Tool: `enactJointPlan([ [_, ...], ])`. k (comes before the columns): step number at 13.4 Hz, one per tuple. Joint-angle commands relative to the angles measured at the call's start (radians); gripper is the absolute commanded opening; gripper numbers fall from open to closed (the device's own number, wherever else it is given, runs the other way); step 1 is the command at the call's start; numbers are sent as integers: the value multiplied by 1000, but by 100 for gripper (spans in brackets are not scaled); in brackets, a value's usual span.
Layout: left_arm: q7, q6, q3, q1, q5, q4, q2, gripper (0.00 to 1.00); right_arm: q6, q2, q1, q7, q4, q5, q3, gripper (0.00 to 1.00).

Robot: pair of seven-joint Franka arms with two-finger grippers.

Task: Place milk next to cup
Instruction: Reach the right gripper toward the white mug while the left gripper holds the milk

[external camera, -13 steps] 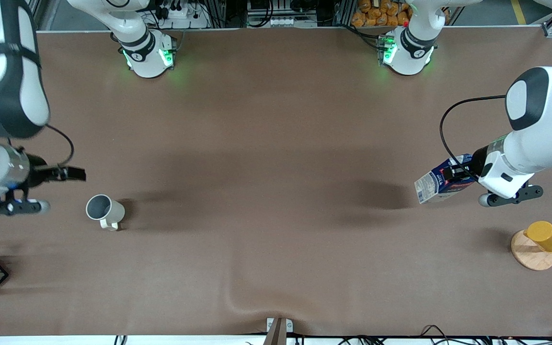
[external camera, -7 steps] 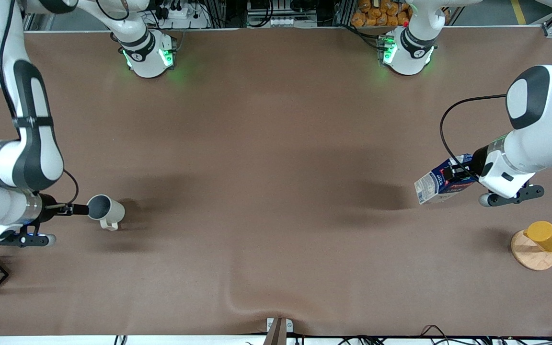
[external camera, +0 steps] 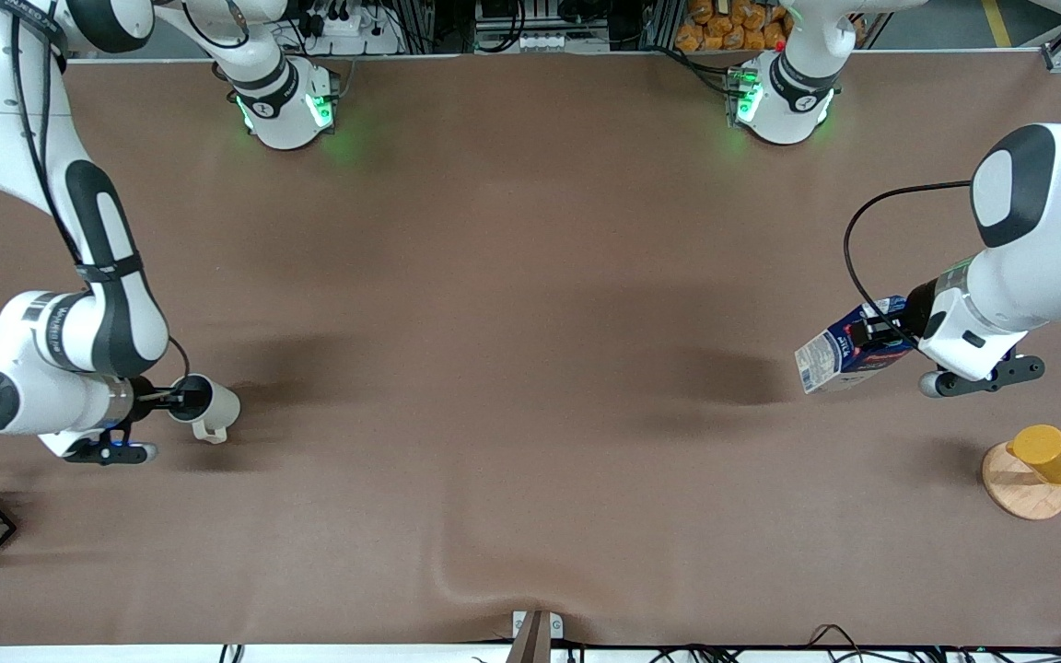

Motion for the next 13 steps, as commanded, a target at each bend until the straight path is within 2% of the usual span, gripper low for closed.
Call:
enactJointPlan([
  [1, -27, -20, -4, -2, 7, 15, -5, 50, 26, -20, 6, 12, -34, -8, 5, 0],
  [5, -23, -21, -5, 0, 7, 15, -9, 50, 29, -32, 7, 8, -36, -8, 5, 0],
  [8, -27, -20, -5, -2, 4, 15, -9, 50, 23, -89, 9, 2, -10, -6, 11, 0],
  [9, -28, -20, -5, -2, 3, 15, -11, 50, 17, -95, 23, 3, 15, 3, 23, 0],
  [11, -28, -20, -5, -3, 3, 15, -11, 50, 2, -89, 44, 32, 79, 6, 92, 0],
  [13, -28, -20, -7, -5, 1, 15, -11, 50, 2, -65, 104, 182, 137, 6, 123, 0],
])
